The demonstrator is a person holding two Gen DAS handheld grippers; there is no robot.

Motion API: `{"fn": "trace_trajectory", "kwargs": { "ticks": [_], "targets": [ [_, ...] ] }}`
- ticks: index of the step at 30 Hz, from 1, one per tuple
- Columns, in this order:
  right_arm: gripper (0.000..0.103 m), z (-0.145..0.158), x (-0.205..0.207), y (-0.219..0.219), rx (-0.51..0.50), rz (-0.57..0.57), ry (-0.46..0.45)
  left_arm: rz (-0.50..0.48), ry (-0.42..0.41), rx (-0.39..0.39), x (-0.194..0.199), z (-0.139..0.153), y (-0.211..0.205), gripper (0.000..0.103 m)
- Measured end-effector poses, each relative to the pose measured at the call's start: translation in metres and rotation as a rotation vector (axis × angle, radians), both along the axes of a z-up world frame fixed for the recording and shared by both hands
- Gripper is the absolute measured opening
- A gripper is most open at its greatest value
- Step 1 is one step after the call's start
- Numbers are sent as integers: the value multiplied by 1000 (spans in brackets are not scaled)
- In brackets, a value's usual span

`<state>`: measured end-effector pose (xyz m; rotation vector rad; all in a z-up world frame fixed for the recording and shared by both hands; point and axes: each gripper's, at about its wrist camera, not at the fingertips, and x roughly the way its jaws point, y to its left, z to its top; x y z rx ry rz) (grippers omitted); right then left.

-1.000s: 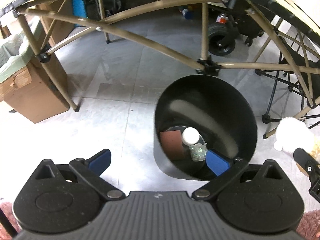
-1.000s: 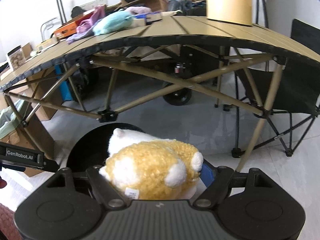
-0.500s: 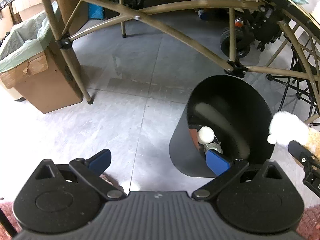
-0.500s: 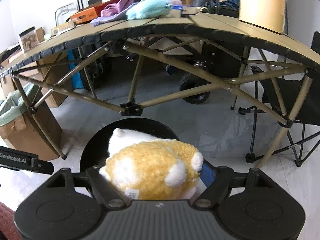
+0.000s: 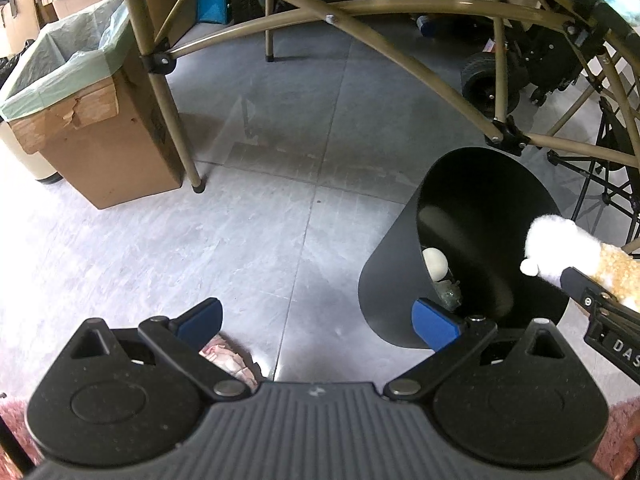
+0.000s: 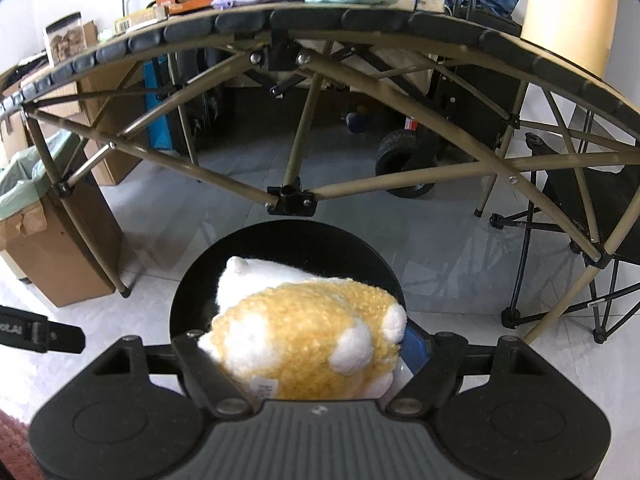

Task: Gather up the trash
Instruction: 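Lower the plush toy into the bin and open the right tool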

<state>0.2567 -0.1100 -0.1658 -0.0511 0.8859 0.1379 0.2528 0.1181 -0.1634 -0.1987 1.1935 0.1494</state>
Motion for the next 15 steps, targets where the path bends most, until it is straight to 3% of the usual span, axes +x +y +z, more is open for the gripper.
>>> {"fn": "trace_trajectory", "kwargs": {
  "ticks": [15],
  "targets": [
    [77,-20,20,20,-55,-28,99,0,15,-4,-1,-4,4,103]
  ]
}}
